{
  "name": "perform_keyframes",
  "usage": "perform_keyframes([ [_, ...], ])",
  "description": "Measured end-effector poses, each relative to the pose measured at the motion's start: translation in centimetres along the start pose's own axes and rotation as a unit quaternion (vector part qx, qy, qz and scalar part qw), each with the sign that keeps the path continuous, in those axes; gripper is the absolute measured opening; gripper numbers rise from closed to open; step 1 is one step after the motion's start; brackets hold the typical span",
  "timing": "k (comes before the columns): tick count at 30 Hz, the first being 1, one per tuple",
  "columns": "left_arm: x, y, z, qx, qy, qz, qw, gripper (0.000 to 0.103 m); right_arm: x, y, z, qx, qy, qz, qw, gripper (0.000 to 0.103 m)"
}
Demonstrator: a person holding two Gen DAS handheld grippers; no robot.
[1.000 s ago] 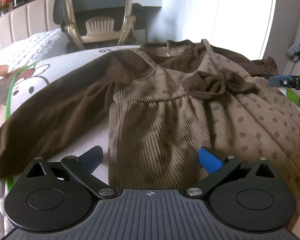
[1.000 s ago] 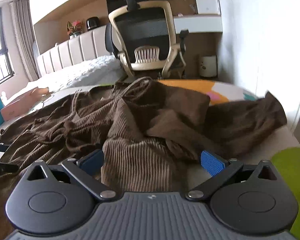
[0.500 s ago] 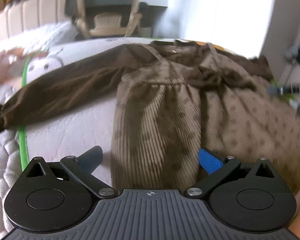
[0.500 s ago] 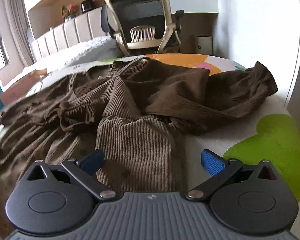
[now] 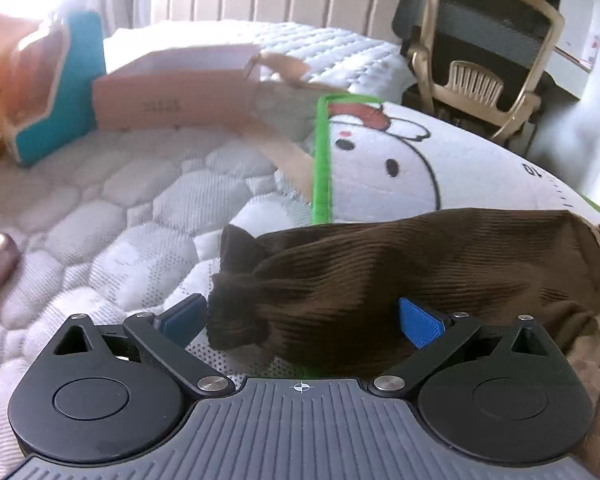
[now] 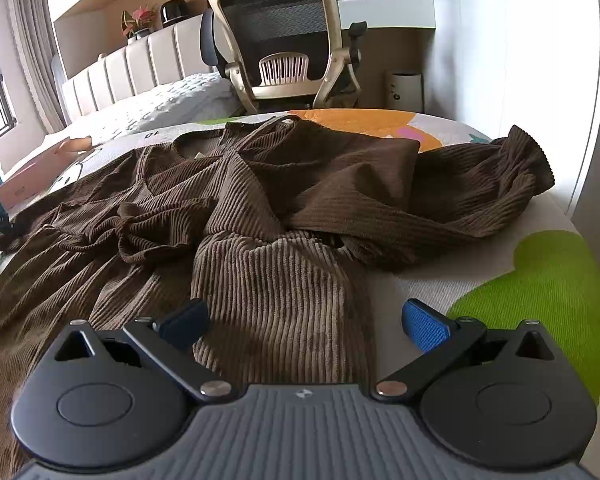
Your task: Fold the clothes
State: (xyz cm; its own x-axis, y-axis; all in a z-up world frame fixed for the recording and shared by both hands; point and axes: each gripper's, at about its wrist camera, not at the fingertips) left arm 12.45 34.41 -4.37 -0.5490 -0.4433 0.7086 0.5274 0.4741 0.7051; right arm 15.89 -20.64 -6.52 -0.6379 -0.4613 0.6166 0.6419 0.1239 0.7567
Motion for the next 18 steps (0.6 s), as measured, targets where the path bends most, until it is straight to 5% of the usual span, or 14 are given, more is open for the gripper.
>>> perform_keyframes([
  [1,-0.2,-0.1,0.1,0.003,-0.001,-0.004,1.0,0.079,0.0,0.0,0.0,0.001,0.0,-0.001,1.0,0.103],
  [7,1.5,0.8,0.9,-0.008,0.005,-0.052,0.9986,0.037,0.2,0.1,0.3,0.01,0.003,-0.008,1.0,0.103],
  [13,4.7,2.2,-2.5,-0.07,-0.021,-0.113,0.9909,0.027,0.9,0.9,0.4,0.013,-0.002,-0.03,0.999,0.103],
  [18,8.4,3.0,-9.3,-0.127,-0.116,-0.162,0.9717,0.024,2.0,3.4,0.7,0.026,0.002,-0.061,0.998,0.103],
])
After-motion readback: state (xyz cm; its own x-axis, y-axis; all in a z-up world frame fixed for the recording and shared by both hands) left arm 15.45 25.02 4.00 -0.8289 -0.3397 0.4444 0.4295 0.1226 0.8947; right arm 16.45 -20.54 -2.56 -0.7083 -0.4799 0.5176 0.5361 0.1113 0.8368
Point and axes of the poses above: each gripper's, at about its wrist camera, not at the fingertips, and x roughly against the way its jaws point, z to its left, y to its top, and after that the axes turned 5 degrees about y, right-handed
